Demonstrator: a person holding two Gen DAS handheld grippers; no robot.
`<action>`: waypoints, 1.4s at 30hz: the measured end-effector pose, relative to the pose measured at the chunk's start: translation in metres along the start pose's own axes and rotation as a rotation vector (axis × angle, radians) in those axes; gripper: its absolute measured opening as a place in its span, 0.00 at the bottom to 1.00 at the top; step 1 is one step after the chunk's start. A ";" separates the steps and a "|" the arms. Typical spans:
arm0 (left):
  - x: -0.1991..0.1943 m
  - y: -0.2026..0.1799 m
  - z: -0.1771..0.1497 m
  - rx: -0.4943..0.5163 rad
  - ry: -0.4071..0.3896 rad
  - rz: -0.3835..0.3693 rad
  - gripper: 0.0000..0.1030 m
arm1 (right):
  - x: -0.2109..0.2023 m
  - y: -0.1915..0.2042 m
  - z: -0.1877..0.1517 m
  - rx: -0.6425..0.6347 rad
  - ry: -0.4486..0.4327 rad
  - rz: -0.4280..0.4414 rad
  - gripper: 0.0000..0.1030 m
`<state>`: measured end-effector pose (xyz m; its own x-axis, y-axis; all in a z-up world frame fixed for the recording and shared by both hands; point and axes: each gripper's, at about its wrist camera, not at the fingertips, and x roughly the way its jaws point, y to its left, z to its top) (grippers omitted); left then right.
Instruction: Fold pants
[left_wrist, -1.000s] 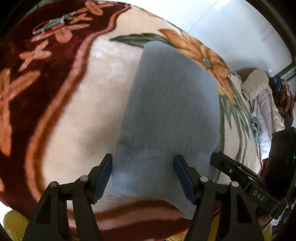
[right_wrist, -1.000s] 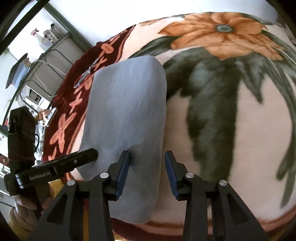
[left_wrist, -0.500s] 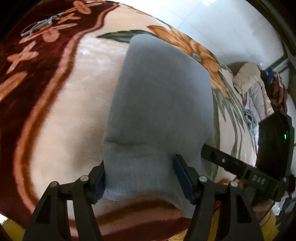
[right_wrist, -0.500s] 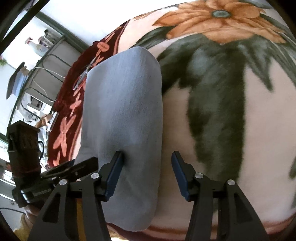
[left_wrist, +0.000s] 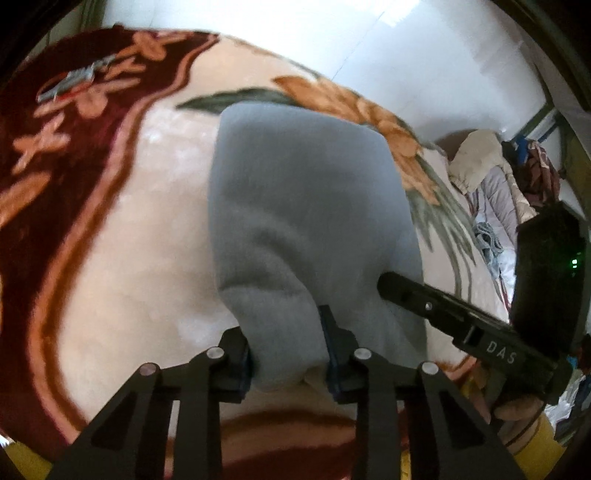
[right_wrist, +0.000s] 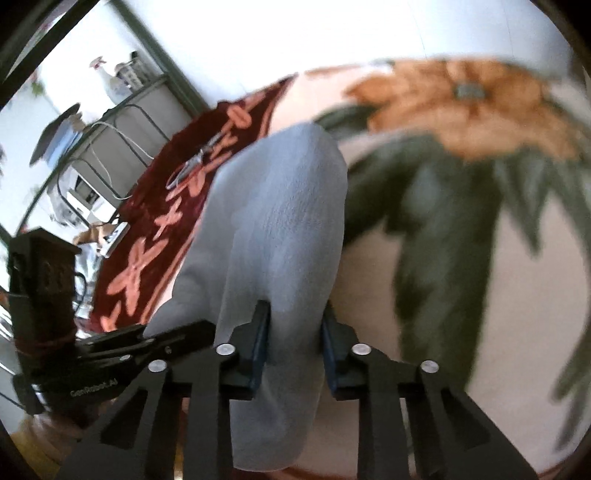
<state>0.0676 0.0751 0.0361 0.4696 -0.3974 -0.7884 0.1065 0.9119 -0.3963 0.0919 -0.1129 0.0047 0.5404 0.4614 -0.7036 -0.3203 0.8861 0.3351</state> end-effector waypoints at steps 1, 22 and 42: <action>-0.002 -0.006 0.003 0.020 -0.019 0.003 0.29 | -0.005 0.002 0.005 -0.016 -0.019 -0.012 0.21; 0.029 -0.079 0.016 0.246 -0.001 0.060 0.42 | -0.027 -0.071 0.020 0.115 0.003 -0.185 0.31; 0.052 -0.064 0.003 0.227 0.031 0.220 0.48 | -0.009 -0.058 -0.041 0.064 0.107 -0.151 0.27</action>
<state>0.0876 -0.0037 0.0218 0.4767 -0.1882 -0.8587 0.1999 0.9744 -0.1026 0.0736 -0.1705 -0.0337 0.4914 0.3190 -0.8104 -0.1902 0.9474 0.2576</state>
